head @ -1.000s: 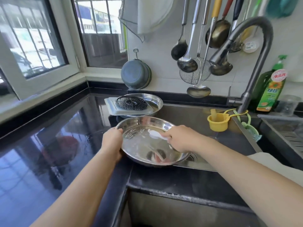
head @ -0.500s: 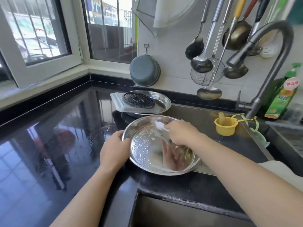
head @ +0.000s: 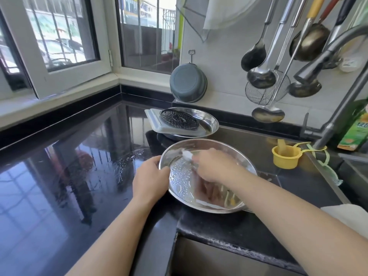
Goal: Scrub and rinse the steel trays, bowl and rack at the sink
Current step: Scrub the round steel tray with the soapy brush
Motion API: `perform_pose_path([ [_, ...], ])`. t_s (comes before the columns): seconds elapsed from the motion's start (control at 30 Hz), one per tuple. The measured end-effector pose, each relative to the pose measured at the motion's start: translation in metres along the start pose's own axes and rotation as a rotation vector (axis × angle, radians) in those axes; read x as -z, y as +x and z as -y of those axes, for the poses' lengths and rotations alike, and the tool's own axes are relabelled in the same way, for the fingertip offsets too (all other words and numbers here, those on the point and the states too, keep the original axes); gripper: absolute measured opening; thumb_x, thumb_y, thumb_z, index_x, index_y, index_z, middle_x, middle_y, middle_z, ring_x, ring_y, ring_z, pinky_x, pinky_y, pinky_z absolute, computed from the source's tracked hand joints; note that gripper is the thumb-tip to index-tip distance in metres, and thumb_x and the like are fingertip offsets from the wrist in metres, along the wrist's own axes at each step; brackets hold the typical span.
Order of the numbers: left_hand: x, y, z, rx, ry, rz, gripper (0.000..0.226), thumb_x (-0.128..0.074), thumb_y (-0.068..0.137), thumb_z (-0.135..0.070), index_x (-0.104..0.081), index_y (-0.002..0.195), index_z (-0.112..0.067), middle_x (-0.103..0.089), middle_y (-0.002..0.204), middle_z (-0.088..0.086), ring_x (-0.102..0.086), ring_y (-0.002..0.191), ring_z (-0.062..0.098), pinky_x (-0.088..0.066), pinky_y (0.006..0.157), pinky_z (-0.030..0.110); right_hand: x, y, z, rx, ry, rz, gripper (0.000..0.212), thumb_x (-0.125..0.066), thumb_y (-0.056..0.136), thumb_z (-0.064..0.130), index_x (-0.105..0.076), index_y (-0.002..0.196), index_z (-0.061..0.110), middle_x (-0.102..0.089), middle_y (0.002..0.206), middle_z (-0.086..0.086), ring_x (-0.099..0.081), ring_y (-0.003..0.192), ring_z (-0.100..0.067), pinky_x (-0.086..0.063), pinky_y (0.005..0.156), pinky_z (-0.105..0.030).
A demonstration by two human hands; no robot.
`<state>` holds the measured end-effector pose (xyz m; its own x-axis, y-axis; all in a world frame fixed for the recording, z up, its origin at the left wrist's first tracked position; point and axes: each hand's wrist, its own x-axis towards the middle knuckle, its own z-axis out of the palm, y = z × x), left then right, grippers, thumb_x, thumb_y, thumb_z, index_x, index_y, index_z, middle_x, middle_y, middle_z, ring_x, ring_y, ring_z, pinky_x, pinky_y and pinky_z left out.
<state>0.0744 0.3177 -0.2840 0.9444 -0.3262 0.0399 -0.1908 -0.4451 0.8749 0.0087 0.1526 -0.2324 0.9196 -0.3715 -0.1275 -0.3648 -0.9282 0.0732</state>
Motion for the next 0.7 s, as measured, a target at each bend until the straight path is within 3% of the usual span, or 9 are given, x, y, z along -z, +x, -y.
perform_pose_path([
  [0.1,-0.001,0.002,0.003,-0.003,0.010,-0.017,0.014,-0.062,0.091,-0.035,-0.076,0.095,-0.039,-0.073,0.083,-0.017,-0.067,0.089,0.014,-0.052,0.080,0.034,0.002,-0.014,0.003,0.110,0.089,0.039,0.037,-0.044,0.103,0.031,-0.061,0.136,0.033,-0.064,0.118,-0.006,-0.058,0.085,-0.024,-0.054,0.076,-0.036],
  [0.2,-0.003,0.002,0.003,-0.004,-0.004,-0.029,0.016,-0.065,0.089,-0.033,-0.076,0.099,-0.040,-0.073,0.084,-0.018,-0.068,0.089,0.012,-0.053,0.079,0.034,0.007,-0.004,-0.022,-0.059,0.058,-0.037,0.040,-0.040,0.103,0.027,-0.060,0.139,0.027,-0.064,0.119,-0.010,-0.059,0.092,-0.029,-0.048,0.074,-0.035],
  [0.27,-0.003,0.002,0.003,0.002,-0.007,-0.033,0.015,-0.065,0.090,-0.035,-0.076,0.099,-0.040,-0.073,0.085,-0.019,-0.067,0.090,0.012,-0.051,0.077,0.033,0.009,-0.009,-0.021,-0.043,0.030,-0.014,0.043,-0.038,0.102,0.022,-0.059,0.140,0.028,-0.064,0.114,-0.010,-0.061,0.095,-0.030,-0.049,0.076,-0.034],
  [0.3,-0.003,0.001,0.003,0.004,-0.008,-0.035,0.015,-0.065,0.090,-0.036,-0.076,0.099,-0.041,-0.073,0.085,-0.018,-0.067,0.089,0.012,-0.050,0.076,0.033,0.008,-0.014,-0.013,0.012,0.068,0.026,0.042,-0.040,0.102,0.022,-0.061,0.137,0.032,-0.065,0.107,-0.007,-0.061,0.088,-0.027,-0.048,0.072,-0.033],
  [0.37,-0.003,0.001,0.003,-0.001,-0.006,-0.038,0.016,-0.064,0.090,-0.033,-0.076,0.097,-0.040,-0.073,0.083,-0.017,-0.067,0.087,0.011,-0.048,0.072,0.032,0.001,-0.026,-0.001,0.111,0.195,0.100,0.038,-0.045,0.102,0.024,-0.067,0.124,0.045,-0.061,0.093,0.001,-0.056,0.070,-0.020,-0.041,0.060,-0.030],
  [0.43,-0.003,0.000,0.002,-0.004,-0.010,-0.044,0.015,-0.063,0.090,-0.031,-0.076,0.094,-0.038,-0.072,0.079,-0.015,-0.066,0.085,0.011,-0.047,0.069,0.031,0.000,-0.021,-0.010,0.087,0.190,0.067,0.031,-0.045,0.102,0.028,-0.068,0.096,0.047,-0.059,0.089,0.001,-0.061,0.077,-0.025,-0.039,0.060,-0.030],
  [0.47,-0.003,-0.001,0.002,-0.008,-0.019,-0.044,0.014,-0.063,0.090,-0.031,-0.076,0.092,-0.038,-0.072,0.079,-0.015,-0.066,0.084,0.011,-0.047,0.068,0.030,0.001,-0.017,-0.019,0.037,0.131,0.048,0.030,-0.042,0.102,0.029,-0.068,0.098,0.043,-0.062,0.096,-0.003,-0.064,0.089,-0.029,-0.042,0.066,-0.030],
  [0.57,-0.003,-0.002,0.001,-0.017,-0.042,-0.043,0.013,-0.065,0.089,-0.033,-0.075,0.091,-0.041,-0.073,0.079,-0.017,-0.067,0.084,0.009,-0.052,0.073,0.032,0.009,-0.022,-0.031,-0.056,0.066,0.028,0.044,-0.034,0.106,0.025,-0.058,0.142,0.028,-0.063,0.128,-0.012,-0.058,0.117,-0.031,-0.045,0.087,-0.033],
  [0.7,-0.002,-0.002,0.001,-0.007,-0.049,-0.056,0.013,-0.065,0.089,-0.033,-0.076,0.093,-0.038,-0.073,0.077,-0.017,-0.067,0.083,0.010,-0.051,0.071,0.031,0.005,-0.035,-0.014,0.004,0.185,0.067,0.054,-0.037,0.100,0.015,-0.055,0.143,0.042,-0.065,0.119,-0.006,-0.065,0.089,-0.025,-0.051,0.074,-0.031],
])
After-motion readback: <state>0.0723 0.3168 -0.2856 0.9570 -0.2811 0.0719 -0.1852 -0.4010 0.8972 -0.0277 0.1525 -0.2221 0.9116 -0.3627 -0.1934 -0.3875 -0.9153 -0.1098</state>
